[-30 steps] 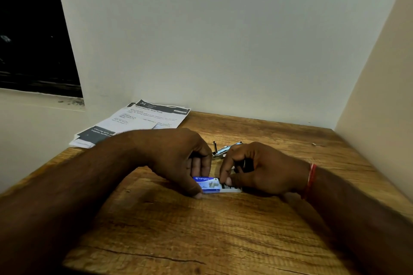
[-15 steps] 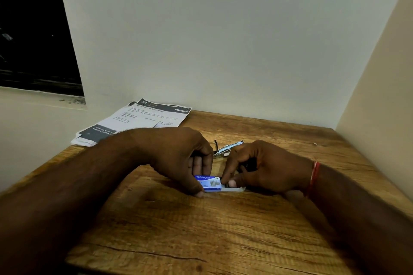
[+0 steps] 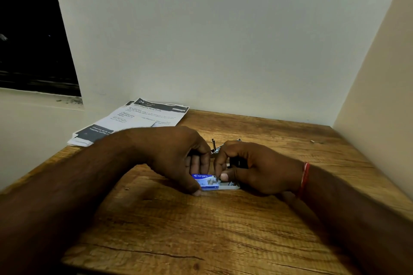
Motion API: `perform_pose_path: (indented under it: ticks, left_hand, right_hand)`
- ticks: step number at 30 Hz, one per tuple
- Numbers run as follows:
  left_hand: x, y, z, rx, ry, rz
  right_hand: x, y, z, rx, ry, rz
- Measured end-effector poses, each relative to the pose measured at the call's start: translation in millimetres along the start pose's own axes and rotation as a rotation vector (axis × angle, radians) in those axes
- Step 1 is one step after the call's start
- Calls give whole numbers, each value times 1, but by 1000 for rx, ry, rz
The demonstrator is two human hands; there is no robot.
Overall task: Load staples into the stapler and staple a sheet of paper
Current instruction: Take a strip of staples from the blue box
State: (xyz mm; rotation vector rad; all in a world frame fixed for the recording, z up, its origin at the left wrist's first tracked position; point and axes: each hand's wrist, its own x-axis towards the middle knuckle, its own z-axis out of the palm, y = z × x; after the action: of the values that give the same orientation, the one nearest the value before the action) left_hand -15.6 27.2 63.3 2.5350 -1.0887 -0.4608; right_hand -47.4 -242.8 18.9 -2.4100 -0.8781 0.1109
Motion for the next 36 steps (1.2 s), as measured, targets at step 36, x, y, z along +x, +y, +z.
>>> perform_pose_path:
  ticks: [36]
  left_hand:
    - [24, -10, 13, -300, 630, 156]
  right_hand:
    - [6, -6, 0, 326, 666, -51]
